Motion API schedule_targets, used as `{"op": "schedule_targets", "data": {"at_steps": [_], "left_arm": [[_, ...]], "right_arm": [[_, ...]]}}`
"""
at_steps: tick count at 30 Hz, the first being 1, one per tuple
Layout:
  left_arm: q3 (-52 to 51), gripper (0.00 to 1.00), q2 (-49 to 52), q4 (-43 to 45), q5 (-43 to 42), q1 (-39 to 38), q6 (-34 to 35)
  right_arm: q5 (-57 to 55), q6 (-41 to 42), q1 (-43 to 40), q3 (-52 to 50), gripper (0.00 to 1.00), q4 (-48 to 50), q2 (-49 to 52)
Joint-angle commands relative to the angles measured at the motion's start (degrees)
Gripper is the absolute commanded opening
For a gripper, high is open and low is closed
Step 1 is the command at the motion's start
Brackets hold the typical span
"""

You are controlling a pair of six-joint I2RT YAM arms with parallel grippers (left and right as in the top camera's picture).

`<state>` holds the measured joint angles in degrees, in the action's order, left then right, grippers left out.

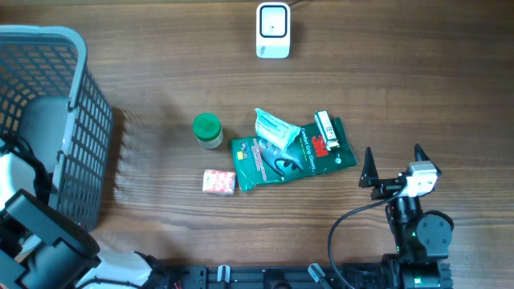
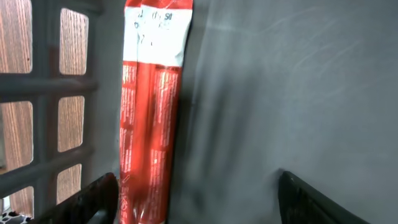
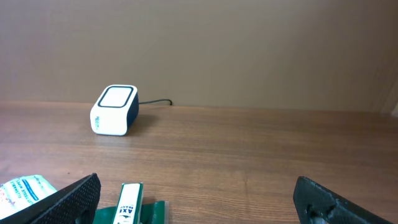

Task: Scan the item barcode
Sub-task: 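Reach the left gripper into the basket and grasp the red stick packet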

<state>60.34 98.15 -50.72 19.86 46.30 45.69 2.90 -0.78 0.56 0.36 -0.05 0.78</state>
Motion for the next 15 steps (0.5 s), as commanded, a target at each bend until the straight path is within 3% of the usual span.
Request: {"op": "schedule_targets", "data": {"at_steps": [1,5,6,8,10,11,13,14,15], "left_arm": [[-0.3,0.82,-0.4,0.2,0.5,0.5,-0.2],[-2.8,0.81,-0.3,2.6,-2.8,0.5,1.5],[-4.2,0.86,-0.3,4.1,-3.8,0.5,1.5],[-9.0,0.87,-0.3,9.1,-5.6,0.5,1.7],[-14.5,0.51,-0.3,14.4,-6.3,0.5,3.8],[-16.4,0.47,-0.3,16.4,-6.7,0.5,5.0],[-19.7,0.11,-0.3,20.9,-10.1,0.5,6.0],[-20.3,0.04,-0.3,22.8,-13.1,0.4,5.8],[-20.3,0.04,-0.3,23.7,-15.0,0.3,5.5]], "right_arm": [[-0.3,-0.6,-0.1,-0.1,1.0,0.1,-0.3],[-0.3,-0.6,-0.1,-0.1,1.0,0.1,-0.3],[-0.3,-0.7,-0.1,-0.1,1.0,0.1,-0.3],[-0.3,-0.7,-0.1,-0.1,1.0,0.1,-0.3],[-0.3,-0.7,-0.1,-0.1,1.0,0.1,-0.3],[-0.3,-0.7,-0.1,-0.1,0.99,0.1,-0.3],[-0.3,-0.7,-0.1,-0.1,1.0,0.1,-0.3],[-0.3,-0.7,-0.1,-0.1,1.0,0.1,-0.3],[-0.3,-0.7,-0.1,-0.1,1.0,0.1,-0.3]]}}
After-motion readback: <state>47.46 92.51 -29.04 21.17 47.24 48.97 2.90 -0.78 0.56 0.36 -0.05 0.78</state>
